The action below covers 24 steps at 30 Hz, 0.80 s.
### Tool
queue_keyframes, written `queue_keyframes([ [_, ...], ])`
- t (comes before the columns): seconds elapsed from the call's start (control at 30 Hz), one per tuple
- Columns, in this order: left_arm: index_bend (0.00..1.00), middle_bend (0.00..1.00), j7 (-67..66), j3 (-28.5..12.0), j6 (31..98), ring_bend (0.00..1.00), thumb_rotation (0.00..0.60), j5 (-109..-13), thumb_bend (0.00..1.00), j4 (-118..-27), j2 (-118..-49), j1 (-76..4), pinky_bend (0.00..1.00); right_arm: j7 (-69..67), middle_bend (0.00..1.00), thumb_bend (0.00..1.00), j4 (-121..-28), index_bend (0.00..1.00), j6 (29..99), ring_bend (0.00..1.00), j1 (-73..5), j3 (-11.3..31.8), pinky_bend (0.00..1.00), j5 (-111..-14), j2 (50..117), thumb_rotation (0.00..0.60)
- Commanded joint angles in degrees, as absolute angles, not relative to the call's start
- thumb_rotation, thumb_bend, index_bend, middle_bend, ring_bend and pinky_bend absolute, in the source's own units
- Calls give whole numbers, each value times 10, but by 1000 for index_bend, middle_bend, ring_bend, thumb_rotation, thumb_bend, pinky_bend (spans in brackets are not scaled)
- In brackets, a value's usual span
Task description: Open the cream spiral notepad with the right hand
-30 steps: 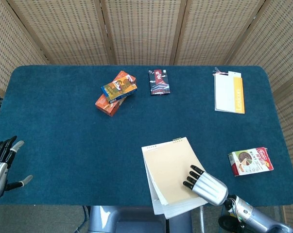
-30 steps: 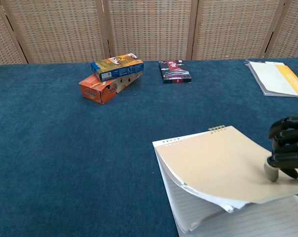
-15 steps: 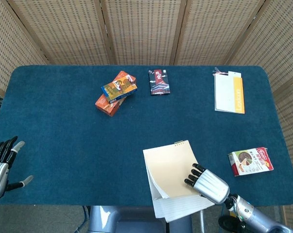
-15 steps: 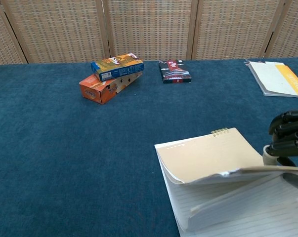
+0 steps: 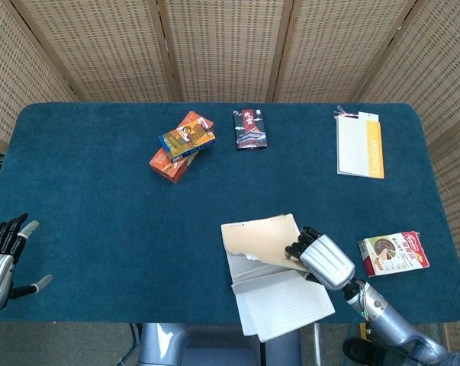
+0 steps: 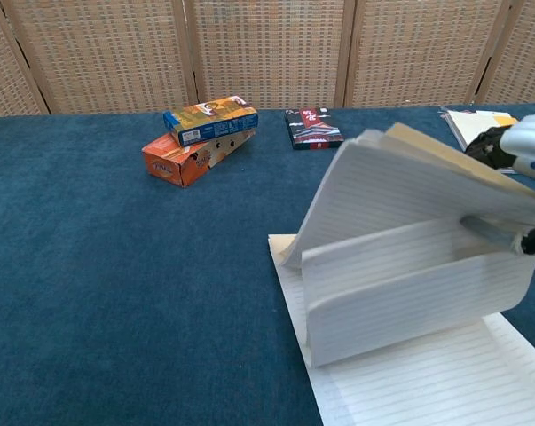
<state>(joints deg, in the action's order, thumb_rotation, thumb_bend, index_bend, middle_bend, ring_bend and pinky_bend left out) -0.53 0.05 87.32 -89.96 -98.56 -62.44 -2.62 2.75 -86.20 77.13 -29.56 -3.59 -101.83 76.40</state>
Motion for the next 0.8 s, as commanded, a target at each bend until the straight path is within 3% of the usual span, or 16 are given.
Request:
queue_keyframes([
  [0.03,0,0,-3,0,871,0,600,-899,0,-986,-623,-27,0,25,635,749,-902,682,726,500,-311,6,320,-952,757,600],
  [0.47,0,0,5,-7,855,0,600,-881,0,-991,-616,-36,0,96,640,748,-928,683,624,506,-356,107,321,-757,774,600],
  [0.8,0,0,10,-15,831,0,600,-855,0,-997,-610,-46,0,155,645,749,-893,686,575,511,-404,176,327,-587,819,600],
])
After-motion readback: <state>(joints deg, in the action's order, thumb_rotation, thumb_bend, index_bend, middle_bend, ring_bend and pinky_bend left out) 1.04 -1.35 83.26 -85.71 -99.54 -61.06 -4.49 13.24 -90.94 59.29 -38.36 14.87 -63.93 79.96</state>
